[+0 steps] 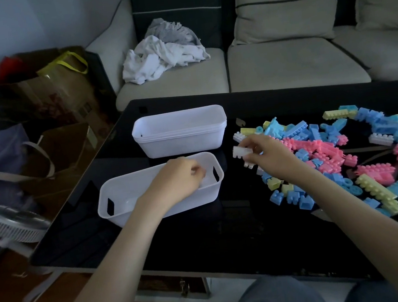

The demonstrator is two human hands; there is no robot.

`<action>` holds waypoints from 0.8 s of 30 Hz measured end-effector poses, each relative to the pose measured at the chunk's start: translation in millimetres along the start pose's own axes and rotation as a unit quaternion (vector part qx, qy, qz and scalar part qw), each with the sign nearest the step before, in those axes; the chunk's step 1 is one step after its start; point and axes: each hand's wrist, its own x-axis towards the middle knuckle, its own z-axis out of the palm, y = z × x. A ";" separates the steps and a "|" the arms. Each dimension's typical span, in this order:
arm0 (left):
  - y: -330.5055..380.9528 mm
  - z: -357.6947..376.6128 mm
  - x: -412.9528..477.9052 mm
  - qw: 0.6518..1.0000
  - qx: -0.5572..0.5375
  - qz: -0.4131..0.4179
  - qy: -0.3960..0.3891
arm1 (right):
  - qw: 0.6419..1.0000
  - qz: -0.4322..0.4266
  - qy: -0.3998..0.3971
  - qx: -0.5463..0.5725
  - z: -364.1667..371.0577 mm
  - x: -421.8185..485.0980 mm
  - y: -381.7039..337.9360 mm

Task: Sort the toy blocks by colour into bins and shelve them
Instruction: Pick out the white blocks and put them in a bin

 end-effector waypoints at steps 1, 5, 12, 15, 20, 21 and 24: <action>4.4 -0.3 -1.8 0.999 -0.030 0.008 0.032 | 0.998 0.016 0.007 0.063 -2.6 -1.6 -3.8; 34.7 2.3 -7.2 0.988 -0.131 0.030 0.070 | 0.962 0.068 0.024 0.263 -1.9 -3.9 -14.9; 44.9 11.7 -5.0 0.993 -0.090 0.054 0.045 | 0.986 0.079 -0.023 0.143 17.6 -9.3 -12.8; 34.4 8.3 -11.0 0.991 -0.100 0.068 0.056 | 0.996 0.033 -0.073 0.045 32.2 -18.8 -12.6; -5.3 -4.7 -24.6 0.983 -0.044 -0.003 0.176 | 0.994 0.002 -0.105 0.011 52.0 -30.2 -14.3; -14.8 -8.0 -27.4 0.982 -0.013 -0.036 0.184 | 0.995 -0.016 -0.100 -0.022 54.6 -32.2 -13.7; -37.5 -14.0 -34.3 0.980 0.082 -0.115 0.143 | 0.990 -0.082 -0.065 -0.093 64.8 -40.4 -11.5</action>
